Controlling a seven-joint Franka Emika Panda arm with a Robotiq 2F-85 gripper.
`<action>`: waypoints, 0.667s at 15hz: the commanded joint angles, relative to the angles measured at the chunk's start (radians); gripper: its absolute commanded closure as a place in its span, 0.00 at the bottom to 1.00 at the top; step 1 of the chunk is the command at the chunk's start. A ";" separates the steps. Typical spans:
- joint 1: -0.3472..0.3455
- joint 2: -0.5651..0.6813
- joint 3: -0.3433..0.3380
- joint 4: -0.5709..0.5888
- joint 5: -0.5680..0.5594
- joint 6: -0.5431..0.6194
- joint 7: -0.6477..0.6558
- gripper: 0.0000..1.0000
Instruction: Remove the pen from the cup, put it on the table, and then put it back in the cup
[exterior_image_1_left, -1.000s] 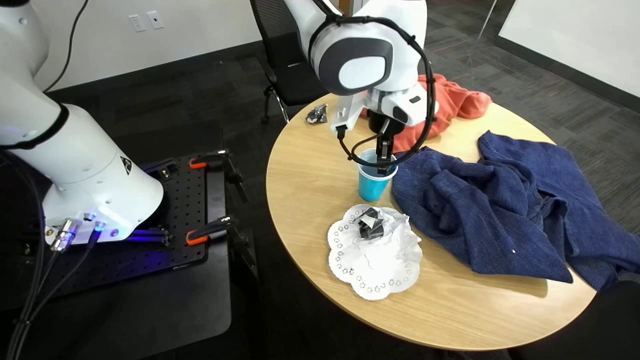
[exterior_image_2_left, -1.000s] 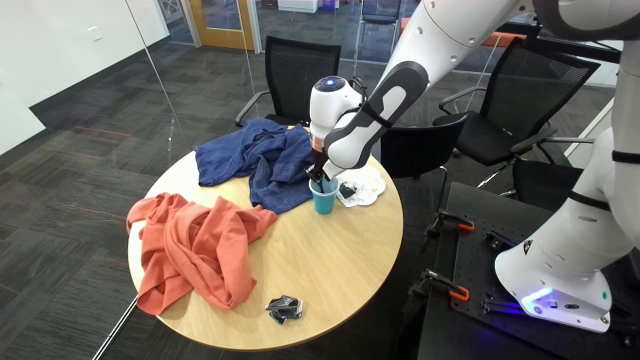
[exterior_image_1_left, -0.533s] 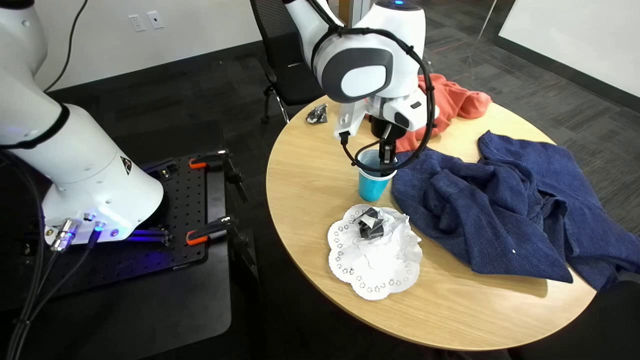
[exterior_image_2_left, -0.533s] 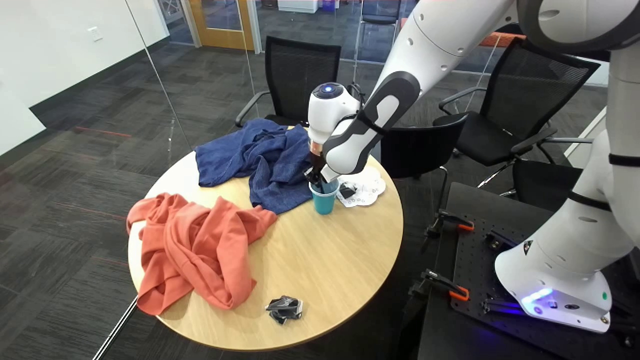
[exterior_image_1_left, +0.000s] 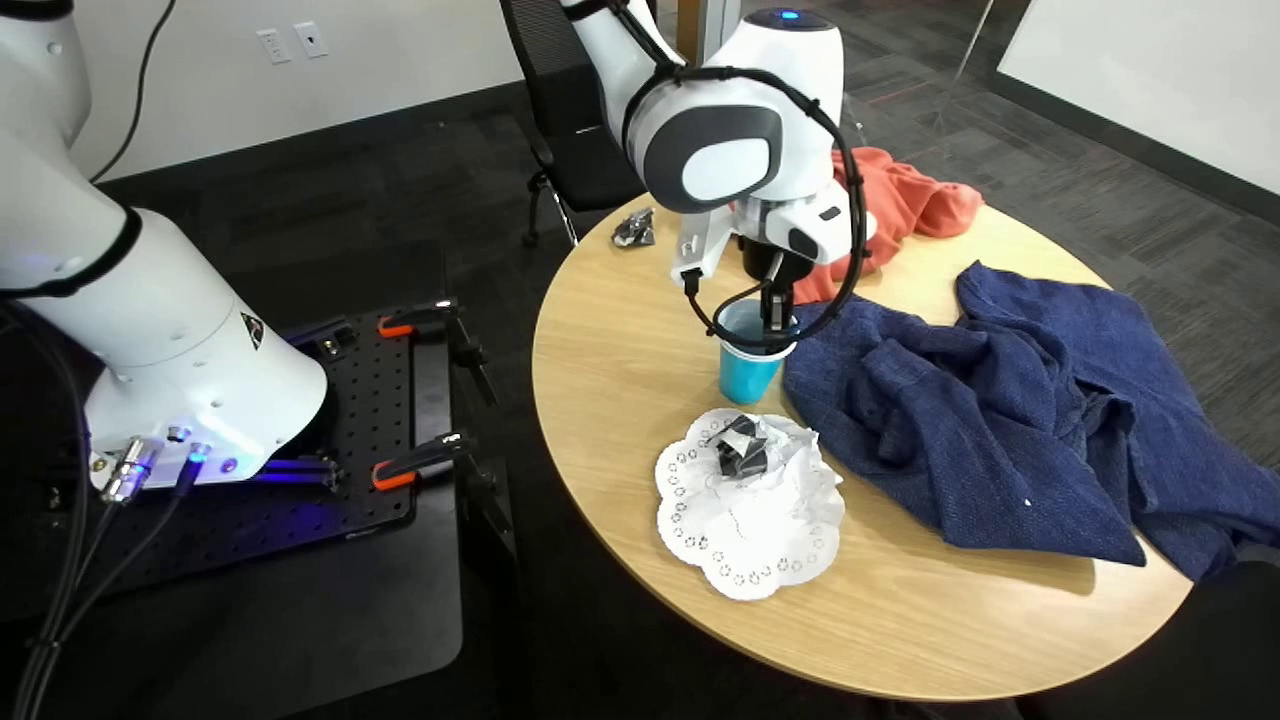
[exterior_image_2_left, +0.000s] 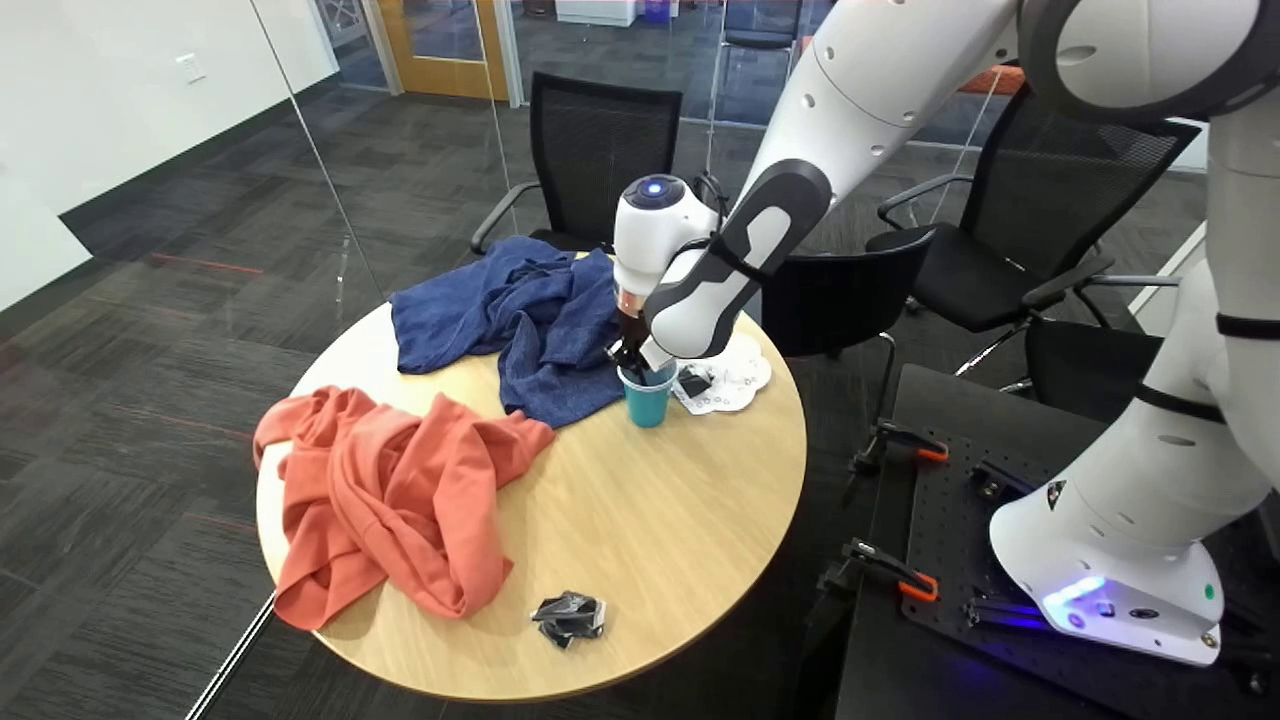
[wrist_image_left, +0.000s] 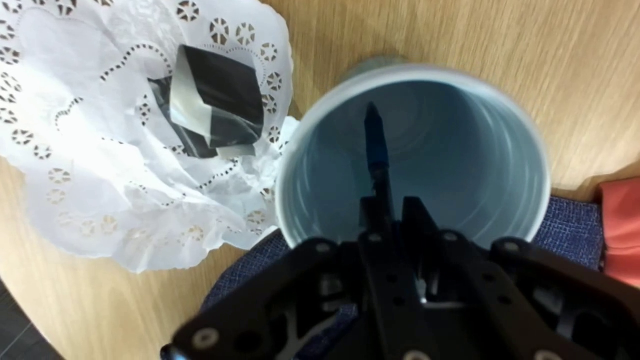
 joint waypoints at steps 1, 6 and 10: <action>0.037 -0.013 -0.031 -0.026 0.012 0.042 -0.011 0.96; 0.072 -0.075 -0.067 -0.118 0.014 0.146 -0.005 0.96; 0.128 -0.153 -0.135 -0.216 0.021 0.233 -0.011 0.96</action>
